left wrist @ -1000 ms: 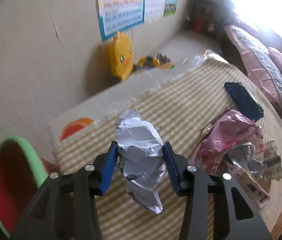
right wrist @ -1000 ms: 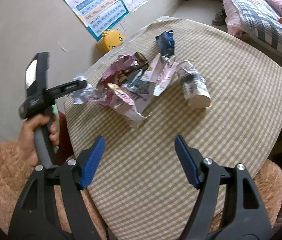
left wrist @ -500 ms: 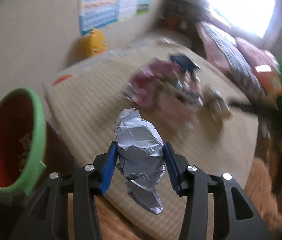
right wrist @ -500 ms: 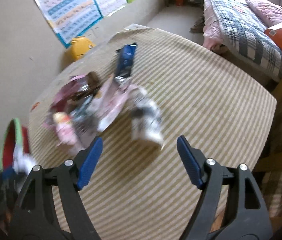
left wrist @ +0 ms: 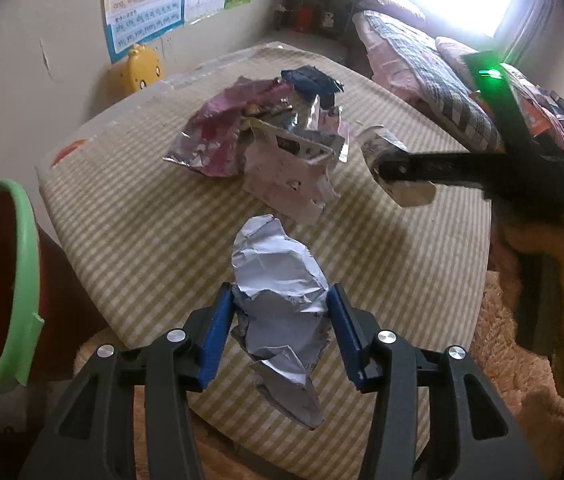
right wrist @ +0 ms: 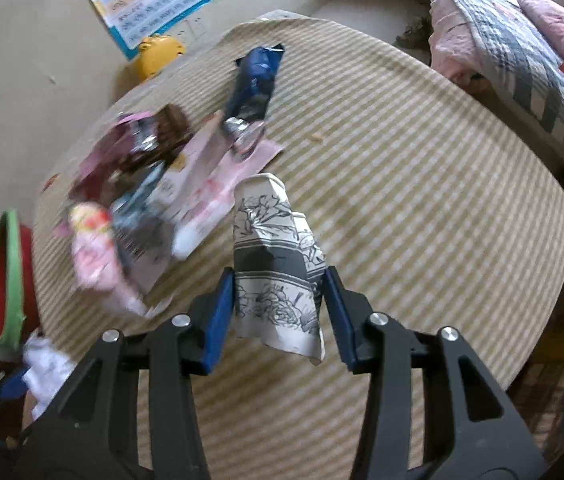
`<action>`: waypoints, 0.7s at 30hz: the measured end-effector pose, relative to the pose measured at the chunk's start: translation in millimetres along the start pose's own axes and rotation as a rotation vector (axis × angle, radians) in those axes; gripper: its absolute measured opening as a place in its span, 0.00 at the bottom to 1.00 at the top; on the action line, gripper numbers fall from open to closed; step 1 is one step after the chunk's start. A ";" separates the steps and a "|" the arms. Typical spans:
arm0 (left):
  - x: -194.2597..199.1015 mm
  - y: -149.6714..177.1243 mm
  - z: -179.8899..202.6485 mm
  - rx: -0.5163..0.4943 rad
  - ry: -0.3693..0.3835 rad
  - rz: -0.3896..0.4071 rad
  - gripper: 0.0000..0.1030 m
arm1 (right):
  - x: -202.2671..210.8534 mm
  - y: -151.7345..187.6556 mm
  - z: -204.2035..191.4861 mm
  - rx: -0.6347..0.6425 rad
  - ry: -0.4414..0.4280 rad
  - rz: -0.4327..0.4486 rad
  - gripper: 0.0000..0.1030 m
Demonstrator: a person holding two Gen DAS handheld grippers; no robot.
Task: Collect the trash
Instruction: 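Grasp the black-and-white patterned paper cup with the right gripper while the left holds the foil, then carry the foil and patterned cup toward the bucket with both grippers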
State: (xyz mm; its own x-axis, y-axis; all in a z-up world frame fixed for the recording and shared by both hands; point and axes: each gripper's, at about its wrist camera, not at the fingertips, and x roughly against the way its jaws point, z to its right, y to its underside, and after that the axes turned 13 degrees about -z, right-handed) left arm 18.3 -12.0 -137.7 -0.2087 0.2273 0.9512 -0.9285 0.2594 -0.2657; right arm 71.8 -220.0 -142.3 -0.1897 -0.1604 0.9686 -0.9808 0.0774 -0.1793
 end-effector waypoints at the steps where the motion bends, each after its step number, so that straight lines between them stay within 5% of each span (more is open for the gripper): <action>1: -1.6 0.1 0.7 -0.001 0.000 -0.003 0.46 | 1.4 5.5 -1.7 0.003 0.001 -0.004 0.42; 15: -13.1 1.3 6.6 -0.009 0.013 -0.049 0.51 | 12.9 39.4 11.2 -0.069 -0.022 -0.005 0.44; 17: -10.0 1.7 5.5 -0.005 0.019 -0.040 0.52 | 14.4 41.6 14.6 -0.087 -0.034 -0.001 0.53; 21: -7.6 2.2 1.3 0.014 0.036 -0.036 0.53 | 20.6 44.9 23.8 -0.122 -0.051 0.012 0.54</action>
State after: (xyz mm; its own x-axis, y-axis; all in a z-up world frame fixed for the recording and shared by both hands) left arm 17.4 -14.4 -145.3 -0.1643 0.2519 0.9537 -0.9393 0.2553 -0.2292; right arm 22.7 -243.1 -134.6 -0.2061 -0.2080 0.9562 -0.9661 0.1982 -0.1652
